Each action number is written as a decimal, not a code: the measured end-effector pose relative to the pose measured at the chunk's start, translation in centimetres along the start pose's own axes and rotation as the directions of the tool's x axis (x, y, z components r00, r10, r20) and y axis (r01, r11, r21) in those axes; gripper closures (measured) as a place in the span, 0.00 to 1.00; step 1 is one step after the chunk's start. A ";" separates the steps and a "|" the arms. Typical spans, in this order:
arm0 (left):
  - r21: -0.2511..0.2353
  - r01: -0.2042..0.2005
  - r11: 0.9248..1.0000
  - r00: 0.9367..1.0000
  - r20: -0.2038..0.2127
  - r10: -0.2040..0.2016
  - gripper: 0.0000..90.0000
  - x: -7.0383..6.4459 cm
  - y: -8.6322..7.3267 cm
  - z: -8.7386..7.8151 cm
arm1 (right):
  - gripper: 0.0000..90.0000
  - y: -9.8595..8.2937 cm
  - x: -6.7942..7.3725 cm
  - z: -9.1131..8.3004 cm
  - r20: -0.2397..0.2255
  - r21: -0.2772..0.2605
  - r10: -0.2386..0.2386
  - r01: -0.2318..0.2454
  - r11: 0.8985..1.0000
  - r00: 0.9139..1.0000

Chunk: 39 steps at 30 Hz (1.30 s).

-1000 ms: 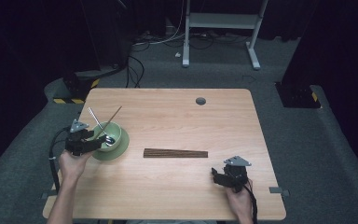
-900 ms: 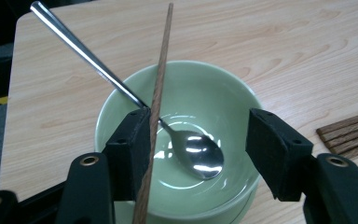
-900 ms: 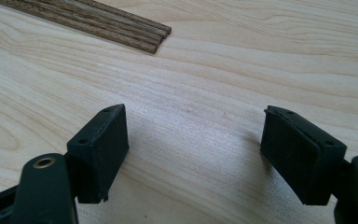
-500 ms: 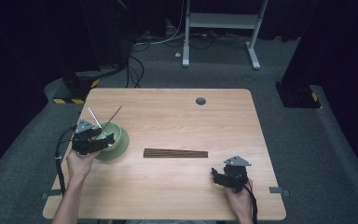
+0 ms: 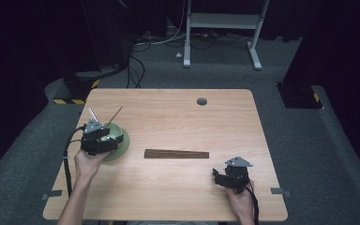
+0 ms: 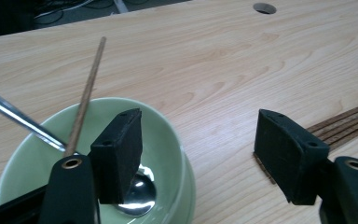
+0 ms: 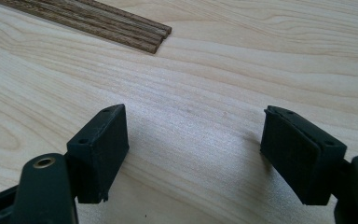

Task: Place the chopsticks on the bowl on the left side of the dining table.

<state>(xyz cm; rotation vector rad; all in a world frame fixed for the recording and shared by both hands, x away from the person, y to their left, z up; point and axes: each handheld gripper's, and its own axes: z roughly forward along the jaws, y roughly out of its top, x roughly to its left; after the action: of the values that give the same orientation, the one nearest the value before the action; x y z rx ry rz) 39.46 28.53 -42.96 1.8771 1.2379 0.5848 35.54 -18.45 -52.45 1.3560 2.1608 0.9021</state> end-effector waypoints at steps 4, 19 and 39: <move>0.011 -0.021 1.000 1.000 0.014 0.021 0.34 -0.8 0.3 0.6 | 0.25 0.0 0.0 0.0 0.000 0.000 0.001 -0.001 1.000 1.000; 0.000 -0.033 0.999 0.997 0.073 0.033 0.32 -2.8 0.9 2.1 | 0.25 0.0 0.0 0.0 0.000 0.000 0.001 -0.001 1.000 1.000; 0.002 -0.055 0.998 0.987 0.151 0.054 0.33 -5.8 1.3 4.2 | 0.25 0.0 0.0 0.0 0.000 0.001 0.002 -0.002 1.000 1.000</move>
<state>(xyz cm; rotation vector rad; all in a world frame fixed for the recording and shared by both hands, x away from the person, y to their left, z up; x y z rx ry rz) 40.76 21.47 -44.06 1.9278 1.0941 0.4595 35.53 -18.44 -52.45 1.3581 2.1604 0.9020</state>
